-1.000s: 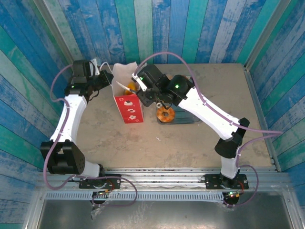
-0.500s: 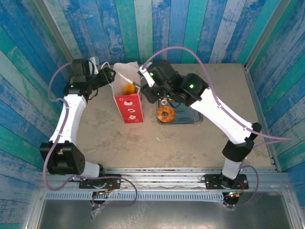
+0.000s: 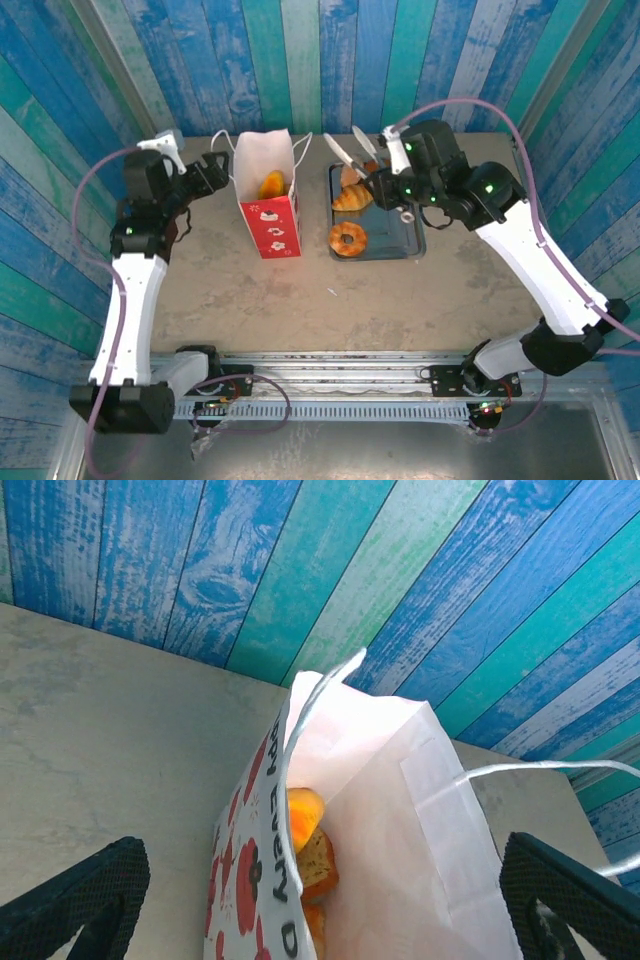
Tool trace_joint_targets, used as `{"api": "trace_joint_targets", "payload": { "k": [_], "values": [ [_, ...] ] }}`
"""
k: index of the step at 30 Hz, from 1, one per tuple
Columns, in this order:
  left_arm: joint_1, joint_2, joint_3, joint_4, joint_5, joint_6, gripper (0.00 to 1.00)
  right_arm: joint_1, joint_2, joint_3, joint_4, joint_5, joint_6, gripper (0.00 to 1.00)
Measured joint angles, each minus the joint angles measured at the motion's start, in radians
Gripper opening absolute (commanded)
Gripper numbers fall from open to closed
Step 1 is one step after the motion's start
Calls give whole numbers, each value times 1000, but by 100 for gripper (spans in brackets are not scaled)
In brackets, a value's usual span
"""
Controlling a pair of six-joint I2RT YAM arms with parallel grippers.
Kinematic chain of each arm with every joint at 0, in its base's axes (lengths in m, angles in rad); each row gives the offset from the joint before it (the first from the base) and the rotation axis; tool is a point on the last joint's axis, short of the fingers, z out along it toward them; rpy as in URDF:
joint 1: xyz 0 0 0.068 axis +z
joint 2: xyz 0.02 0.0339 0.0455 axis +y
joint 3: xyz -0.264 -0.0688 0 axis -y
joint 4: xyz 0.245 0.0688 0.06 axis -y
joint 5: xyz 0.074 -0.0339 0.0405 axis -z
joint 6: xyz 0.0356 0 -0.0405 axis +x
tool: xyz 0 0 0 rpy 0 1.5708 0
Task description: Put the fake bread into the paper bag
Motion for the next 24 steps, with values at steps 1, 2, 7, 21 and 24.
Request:
{"api": "trace_joint_targets", "payload": {
  "k": [1, 2, 7, 21, 24],
  "values": [
    [0, -25, -20, 3, -5, -4, 94, -21, -18, -35, -1, -13, 9, 52],
    [0, -45, -37, 4, -8, -8, 94, -39, -35, -68, -1, -27, 17, 52],
    [0, -132, -157, 30, -1, -39, 94, -135, -125, -238, -2, -100, 55, 52],
    [0, -271, -438, 95, 53, -163, 94, -182, -21, -442, -40, -180, 87, 50],
    [0, -284, -464, 106, 61, -175, 94, -174, 60, -426, -68, -179, 82, 50]
  ]
}}
